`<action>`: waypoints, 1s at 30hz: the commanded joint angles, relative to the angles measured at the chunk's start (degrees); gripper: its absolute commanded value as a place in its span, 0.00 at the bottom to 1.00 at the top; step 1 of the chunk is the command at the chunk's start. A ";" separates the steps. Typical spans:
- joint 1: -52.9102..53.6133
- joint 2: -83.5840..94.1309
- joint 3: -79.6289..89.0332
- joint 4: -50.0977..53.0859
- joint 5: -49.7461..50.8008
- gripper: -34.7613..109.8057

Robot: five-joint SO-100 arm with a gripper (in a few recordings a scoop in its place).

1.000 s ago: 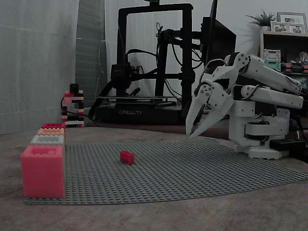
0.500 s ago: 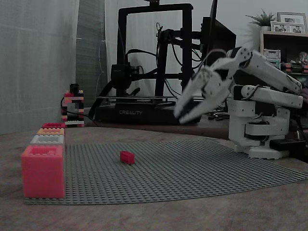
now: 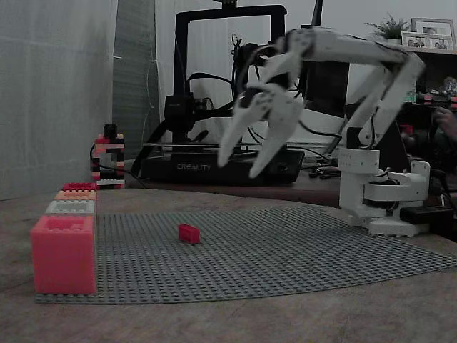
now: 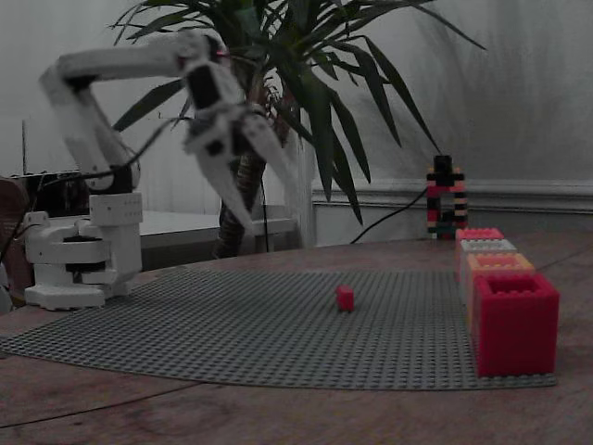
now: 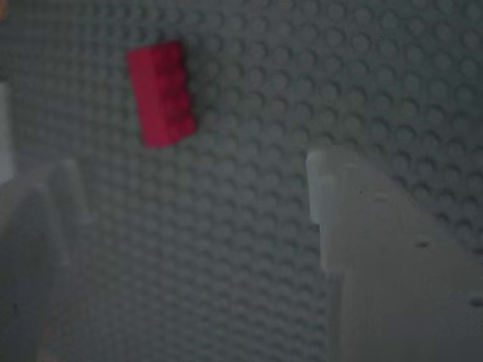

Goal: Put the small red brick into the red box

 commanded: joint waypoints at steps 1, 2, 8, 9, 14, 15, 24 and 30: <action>-0.79 -13.27 -11.25 -1.85 -0.53 0.45; -0.88 -15.73 -12.92 -2.55 -0.35 0.45; -3.78 -25.84 -17.75 -5.54 0.18 0.44; -4.39 -26.89 -17.93 -6.33 0.26 0.44; -6.77 -30.50 -19.95 -8.53 1.32 0.44; -7.21 -31.03 -20.39 -8.61 1.49 0.44; -7.38 -35.16 -22.94 -11.87 1.76 0.42; -7.38 -36.47 -23.47 -12.92 1.41 0.36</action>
